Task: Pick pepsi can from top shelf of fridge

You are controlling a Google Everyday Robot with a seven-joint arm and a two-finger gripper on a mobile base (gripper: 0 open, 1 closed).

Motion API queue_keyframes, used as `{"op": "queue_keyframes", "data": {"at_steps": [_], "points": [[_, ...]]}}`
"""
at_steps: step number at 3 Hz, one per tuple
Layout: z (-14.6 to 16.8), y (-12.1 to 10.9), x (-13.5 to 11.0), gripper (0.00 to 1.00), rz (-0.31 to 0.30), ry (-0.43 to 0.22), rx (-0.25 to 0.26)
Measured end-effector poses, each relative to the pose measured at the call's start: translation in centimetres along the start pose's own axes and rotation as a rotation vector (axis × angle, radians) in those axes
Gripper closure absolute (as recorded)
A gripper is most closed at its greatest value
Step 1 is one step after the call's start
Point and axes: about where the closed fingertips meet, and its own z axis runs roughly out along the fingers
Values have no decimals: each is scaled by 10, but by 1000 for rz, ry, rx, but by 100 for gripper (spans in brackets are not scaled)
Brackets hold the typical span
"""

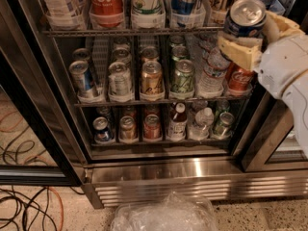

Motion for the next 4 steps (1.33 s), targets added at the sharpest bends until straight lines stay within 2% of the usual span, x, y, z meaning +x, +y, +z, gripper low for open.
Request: {"op": "queue_keyframes", "data": {"at_steps": [1, 2, 3, 4], "points": [[-10, 31, -8, 100, 7, -24, -120], [-21, 46, -18, 100, 18, -58, -230], [-25, 58, -24, 100, 22, -84, -279], [-25, 58, -24, 100, 22, -84, -279]]}}
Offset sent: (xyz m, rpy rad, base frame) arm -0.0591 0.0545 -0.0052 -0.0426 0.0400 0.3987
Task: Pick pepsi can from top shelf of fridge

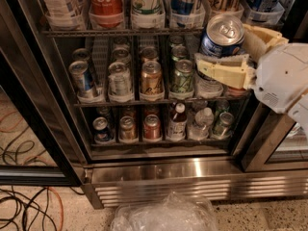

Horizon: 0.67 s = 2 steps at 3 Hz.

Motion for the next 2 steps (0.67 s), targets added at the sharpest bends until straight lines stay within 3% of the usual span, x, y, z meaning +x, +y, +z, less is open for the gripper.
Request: {"op": "queue_keyframes", "data": {"at_steps": [1, 2], "points": [[1, 17, 1, 100, 4, 0, -54], [-7, 62, 12, 100, 46, 20, -190]]}}
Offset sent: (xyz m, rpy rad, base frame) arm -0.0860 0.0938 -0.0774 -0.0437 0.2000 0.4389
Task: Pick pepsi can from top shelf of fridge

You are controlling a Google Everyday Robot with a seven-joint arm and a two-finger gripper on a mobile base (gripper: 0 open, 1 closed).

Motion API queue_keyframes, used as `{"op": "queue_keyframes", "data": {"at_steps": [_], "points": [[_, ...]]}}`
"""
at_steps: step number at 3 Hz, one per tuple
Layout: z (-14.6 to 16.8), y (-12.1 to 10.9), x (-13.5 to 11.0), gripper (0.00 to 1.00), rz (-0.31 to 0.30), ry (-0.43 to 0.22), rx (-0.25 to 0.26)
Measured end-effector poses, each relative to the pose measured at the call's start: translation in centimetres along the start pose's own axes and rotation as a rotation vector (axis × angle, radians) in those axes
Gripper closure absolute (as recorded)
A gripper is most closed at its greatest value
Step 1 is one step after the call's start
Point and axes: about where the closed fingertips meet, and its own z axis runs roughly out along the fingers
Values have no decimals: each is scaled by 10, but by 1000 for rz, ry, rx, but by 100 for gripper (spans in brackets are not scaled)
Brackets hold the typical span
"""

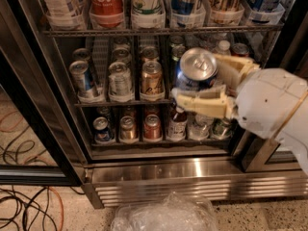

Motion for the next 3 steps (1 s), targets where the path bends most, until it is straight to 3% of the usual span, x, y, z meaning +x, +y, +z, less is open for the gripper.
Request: {"op": "queue_keyframes", "data": {"at_steps": [1, 2, 3], "points": [[-8, 66, -3, 100, 46, -19, -181], [-12, 86, -13, 100, 47, -51, -259], [-12, 86, -13, 100, 47, -51, -259]]}}
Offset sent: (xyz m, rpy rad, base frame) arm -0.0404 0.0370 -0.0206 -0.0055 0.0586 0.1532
